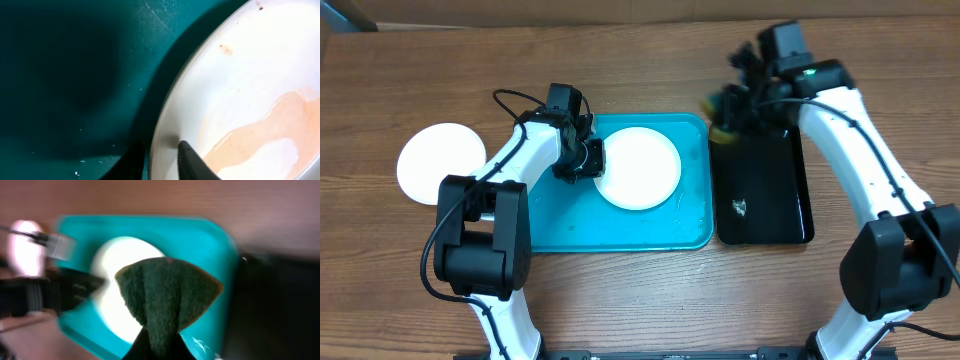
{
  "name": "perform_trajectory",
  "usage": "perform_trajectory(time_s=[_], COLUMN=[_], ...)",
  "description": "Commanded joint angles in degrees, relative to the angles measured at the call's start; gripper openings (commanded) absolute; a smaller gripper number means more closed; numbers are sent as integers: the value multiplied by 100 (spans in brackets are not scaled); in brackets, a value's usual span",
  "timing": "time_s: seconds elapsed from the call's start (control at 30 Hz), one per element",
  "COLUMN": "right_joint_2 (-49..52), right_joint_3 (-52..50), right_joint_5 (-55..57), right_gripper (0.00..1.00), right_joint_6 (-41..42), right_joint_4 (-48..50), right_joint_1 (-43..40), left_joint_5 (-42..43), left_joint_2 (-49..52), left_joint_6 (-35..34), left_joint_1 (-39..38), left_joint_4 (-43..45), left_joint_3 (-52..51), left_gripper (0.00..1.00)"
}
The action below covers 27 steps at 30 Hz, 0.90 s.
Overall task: Clean dirty plates on tray and stack at the side
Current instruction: 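Drop the sponge in the black tray and raise the right gripper away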
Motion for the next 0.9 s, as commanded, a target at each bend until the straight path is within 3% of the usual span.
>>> perform_trajectory(time_s=[0.0,0.13,0.37,0.4,0.47,0.67,0.73,0.8,0.87], right_joint_2=[-11,-11,-11,-11,-13,-17,-17,-17,-17], right_joint_3=[-219,-857,-2192,-2256,-2188,-898,-278,321,772], right_joint_5=[1239,1445,1480,1480,1473,1172,1176,1178,1178], right_gripper=[4,4,4,9,42,59,71,82,100], right_joint_6=[-195,-199,-195,-197,-195,-190,-190,-192,-192], right_joint_4=[-522,-568,708,793,780,-144,-570,-896,-1093], right_joint_1=[-310,-487,-474,-474,-492,-822,-1040,-1331,-1657], left_joint_5=[-72,-72,-74,-74,-72,-96,-138,-177,-286], left_joint_2=[127,127,127,127,127,125,125,120,120], left_joint_6=[11,13,11,11,9,11,9,9,7], left_joint_1=[-44,-44,-44,-44,-44,-44,-46,-66,-122], left_joint_4=[31,116,170,186,243,192,144,96,-20], left_joint_3=[-94,-94,-94,-94,-92,4,72,151,295], left_gripper=[30,29,26,27,30,30,29,18,9])
